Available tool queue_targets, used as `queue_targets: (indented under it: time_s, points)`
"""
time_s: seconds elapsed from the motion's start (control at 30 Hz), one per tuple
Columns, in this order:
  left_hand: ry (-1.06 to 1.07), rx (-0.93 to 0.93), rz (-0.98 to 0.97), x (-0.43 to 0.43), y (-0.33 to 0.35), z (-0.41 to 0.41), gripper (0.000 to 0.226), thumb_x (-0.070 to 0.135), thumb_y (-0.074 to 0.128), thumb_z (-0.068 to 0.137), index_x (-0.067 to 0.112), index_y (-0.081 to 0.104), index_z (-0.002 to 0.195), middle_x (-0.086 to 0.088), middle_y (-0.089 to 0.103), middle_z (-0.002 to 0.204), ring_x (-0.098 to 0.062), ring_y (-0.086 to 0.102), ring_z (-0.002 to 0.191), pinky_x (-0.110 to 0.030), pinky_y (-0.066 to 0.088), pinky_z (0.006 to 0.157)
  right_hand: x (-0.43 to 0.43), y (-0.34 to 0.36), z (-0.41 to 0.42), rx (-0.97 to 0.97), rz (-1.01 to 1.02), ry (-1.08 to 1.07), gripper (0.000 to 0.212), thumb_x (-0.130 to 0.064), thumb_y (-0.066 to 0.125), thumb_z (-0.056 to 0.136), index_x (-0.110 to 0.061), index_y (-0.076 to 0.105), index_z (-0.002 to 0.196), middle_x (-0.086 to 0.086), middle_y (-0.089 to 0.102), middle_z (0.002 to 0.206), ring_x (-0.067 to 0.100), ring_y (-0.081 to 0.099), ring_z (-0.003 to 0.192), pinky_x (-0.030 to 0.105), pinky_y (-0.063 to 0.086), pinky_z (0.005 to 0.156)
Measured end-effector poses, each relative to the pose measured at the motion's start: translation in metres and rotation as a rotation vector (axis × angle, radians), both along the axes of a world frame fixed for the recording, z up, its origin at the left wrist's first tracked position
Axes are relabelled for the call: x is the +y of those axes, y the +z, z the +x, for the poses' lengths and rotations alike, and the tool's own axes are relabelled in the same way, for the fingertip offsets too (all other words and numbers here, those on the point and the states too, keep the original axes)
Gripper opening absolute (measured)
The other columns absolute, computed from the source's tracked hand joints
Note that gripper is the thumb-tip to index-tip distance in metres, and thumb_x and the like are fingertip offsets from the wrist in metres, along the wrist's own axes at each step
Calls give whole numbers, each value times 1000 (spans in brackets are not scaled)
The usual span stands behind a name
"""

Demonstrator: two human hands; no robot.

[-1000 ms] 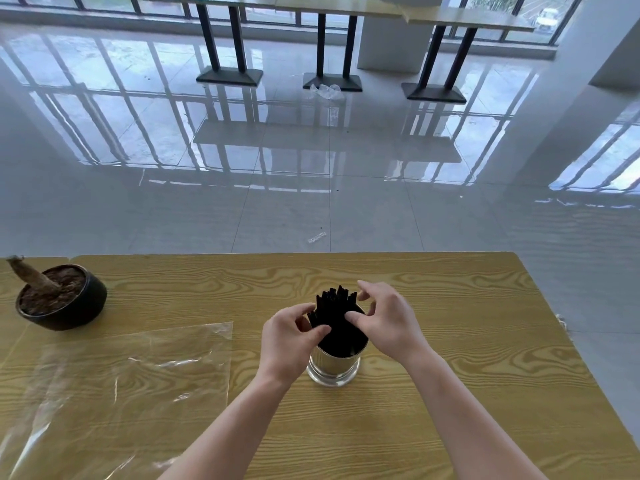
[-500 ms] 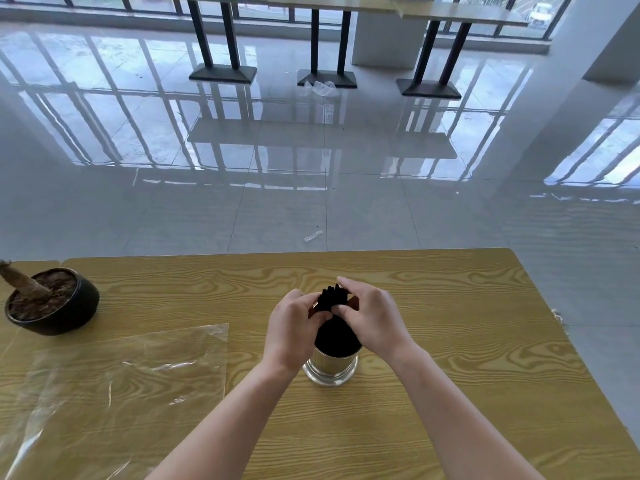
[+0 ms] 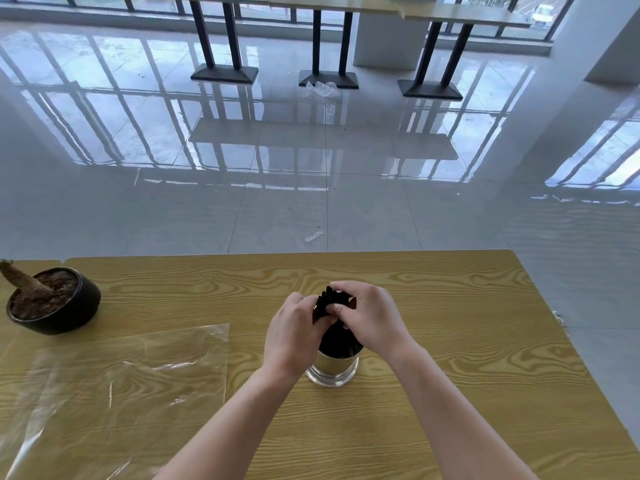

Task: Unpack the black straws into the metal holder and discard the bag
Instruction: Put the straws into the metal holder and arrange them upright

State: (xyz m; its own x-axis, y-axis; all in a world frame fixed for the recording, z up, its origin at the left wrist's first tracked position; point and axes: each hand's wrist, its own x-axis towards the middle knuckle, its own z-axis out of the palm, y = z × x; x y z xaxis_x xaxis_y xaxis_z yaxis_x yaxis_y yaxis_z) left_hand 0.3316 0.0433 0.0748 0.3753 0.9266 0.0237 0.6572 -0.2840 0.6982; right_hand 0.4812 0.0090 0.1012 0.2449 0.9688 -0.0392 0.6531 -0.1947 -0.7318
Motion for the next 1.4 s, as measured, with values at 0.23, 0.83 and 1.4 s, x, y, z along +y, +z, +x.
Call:
queue_targets:
  time_s: [0.23,0.83,1.4]
  points:
    - [55,18,19,-3,-4,-1,44,41,69,89,26,58,128,7,51,91,-12,54,80,-24,40,69,-8,-4,-2,-51,55,-14,63,-25,81,81,-22,58,140,-5,69,128,15,67,109,22,46,96]
    - [127,-95,124,-10,-5,3,8,24,71,89,27,77,95,11,53,73,-1,49,64,-11,34,56,-17,-19,-2,-255,22,-64,29,-25,58,99,-12,66,124,-2,58,98,17,55,95,23,40,76]
    - [29,6,277,-17,0,2,50,23,75,87,6,61,131,-3,68,104,-24,65,97,-29,54,72,-23,-18,-5,-344,128,16,47,-20,52,103,-9,47,147,3,64,106,24,58,103,31,51,80]
